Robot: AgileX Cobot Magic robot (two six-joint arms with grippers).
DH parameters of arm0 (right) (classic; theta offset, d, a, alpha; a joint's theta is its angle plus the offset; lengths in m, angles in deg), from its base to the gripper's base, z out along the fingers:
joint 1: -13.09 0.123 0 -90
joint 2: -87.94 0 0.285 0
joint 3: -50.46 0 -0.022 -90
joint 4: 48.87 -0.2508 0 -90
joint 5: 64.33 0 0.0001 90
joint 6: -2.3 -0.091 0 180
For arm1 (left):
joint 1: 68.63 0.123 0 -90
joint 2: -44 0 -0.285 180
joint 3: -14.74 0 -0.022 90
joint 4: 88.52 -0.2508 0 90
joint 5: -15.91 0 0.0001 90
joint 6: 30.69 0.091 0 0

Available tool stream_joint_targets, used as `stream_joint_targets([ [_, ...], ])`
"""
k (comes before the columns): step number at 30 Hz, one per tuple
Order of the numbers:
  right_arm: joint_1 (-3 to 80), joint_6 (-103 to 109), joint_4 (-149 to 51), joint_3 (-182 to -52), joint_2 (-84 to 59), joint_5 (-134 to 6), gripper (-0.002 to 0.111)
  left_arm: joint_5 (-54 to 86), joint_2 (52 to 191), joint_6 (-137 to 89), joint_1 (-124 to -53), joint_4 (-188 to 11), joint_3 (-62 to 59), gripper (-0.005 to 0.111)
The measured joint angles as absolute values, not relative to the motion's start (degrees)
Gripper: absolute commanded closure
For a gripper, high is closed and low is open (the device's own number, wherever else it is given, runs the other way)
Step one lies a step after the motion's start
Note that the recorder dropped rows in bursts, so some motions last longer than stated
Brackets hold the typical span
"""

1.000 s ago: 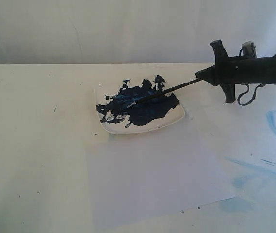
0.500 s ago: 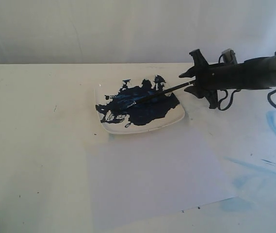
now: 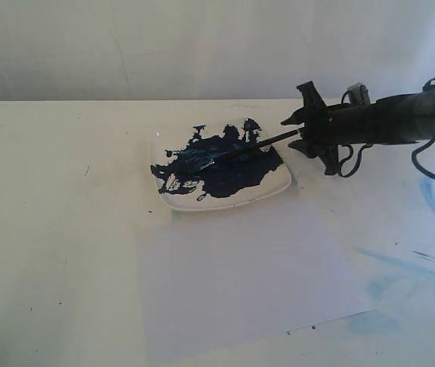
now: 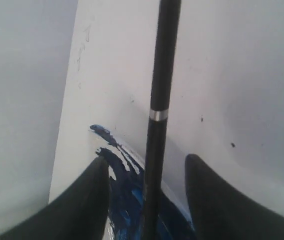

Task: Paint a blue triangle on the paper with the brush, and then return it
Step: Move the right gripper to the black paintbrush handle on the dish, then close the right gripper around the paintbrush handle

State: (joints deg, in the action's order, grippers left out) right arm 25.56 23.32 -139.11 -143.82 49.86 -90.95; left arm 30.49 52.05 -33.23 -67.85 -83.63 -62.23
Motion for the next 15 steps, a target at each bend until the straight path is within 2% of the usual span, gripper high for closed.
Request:
stream_joint_targets([
  [15,26.28,22.67,-140.11,-146.61,52.29,-90.35,0.063,30.49,52.05,-33.23,-67.85,-83.63,-62.23,0.107],
])
